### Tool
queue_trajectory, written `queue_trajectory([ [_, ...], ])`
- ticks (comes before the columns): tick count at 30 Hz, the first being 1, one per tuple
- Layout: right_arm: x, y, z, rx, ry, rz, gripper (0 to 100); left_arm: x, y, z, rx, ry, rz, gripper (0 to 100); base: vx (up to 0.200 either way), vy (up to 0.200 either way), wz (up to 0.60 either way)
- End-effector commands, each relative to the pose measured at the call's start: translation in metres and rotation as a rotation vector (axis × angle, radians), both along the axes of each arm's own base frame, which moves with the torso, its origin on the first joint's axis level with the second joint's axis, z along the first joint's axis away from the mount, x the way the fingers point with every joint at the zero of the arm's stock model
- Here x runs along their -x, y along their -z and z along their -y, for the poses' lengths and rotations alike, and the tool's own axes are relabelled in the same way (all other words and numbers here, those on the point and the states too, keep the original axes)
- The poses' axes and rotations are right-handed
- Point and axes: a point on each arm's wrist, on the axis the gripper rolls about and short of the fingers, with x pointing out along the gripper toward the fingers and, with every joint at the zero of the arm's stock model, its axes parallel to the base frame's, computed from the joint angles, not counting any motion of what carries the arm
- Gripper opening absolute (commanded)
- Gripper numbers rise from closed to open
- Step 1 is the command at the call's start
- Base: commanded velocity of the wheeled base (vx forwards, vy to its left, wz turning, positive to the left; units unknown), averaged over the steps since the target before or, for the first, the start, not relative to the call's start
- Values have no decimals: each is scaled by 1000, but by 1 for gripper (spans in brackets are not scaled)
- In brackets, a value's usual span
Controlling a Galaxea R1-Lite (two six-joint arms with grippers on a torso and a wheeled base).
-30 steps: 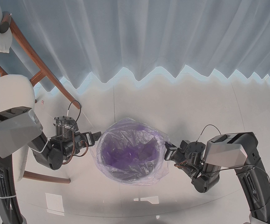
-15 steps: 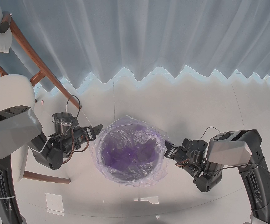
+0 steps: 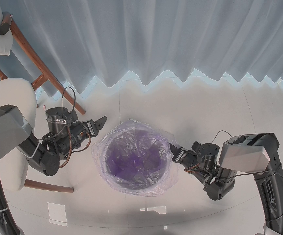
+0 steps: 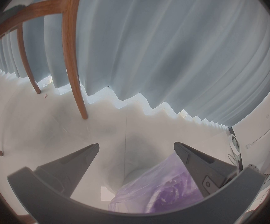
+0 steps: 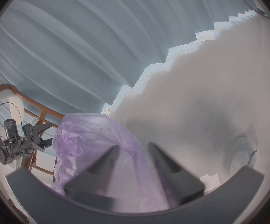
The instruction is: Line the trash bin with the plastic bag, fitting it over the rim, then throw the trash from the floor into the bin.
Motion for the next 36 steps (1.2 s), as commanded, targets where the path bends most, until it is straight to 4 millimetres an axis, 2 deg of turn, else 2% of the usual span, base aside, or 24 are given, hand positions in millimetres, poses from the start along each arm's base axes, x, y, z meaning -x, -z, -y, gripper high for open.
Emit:
queue_trajectory([
  [1, 3, -14, -1, -44, 0, 17, 100, 7, -18, 1, 14, 9, 46, 100, 0, 0, 0],
  [2, 3, -15, -1, -47, 1, 16, 100, 7, -18, 1, 14, 9, 44, 100, 0, 0, 0],
  [3, 13, -30, -2, -93, -10, 5, 100, 9, -17, 3, 12, 16, 38, 100, 0, 0, 0],
  [6, 30, -55, 1, -183, -39, -32, 100, 15, -17, 4, 12, 31, 24, 100, 0, 0, 0],
  [14, 66, -95, 19, -208, -122, -52, 100, 24, -37, 12, 102, 148, 60, 100, 0, 0, 0],
  [18, 75, -103, 16, -205, -153, -67, 100, 26, -45, 14, 137, 179, 81, 100, -100, 0, 0],
  [25, 91, -95, -4, -168, -212, -137, 100, 28, -48, 12, 131, 210, 94, 100, -200, 0, 0],
  [32, 96, -100, -5, -212, -220, -164, 100, 37, -53, 20, 133, 234, 104, 100, -200, 0, 0],
  [33, 98, -101, -8, -249, -220, -215, 100, 40, -62, 26, 141, 244, 148, 100, -200, 0, 0],
  [36, 104, -101, -15, -233, -237, -267, 100, 38, -88, 26, 194, 205, 334, 100, -67, 0, 0],
])
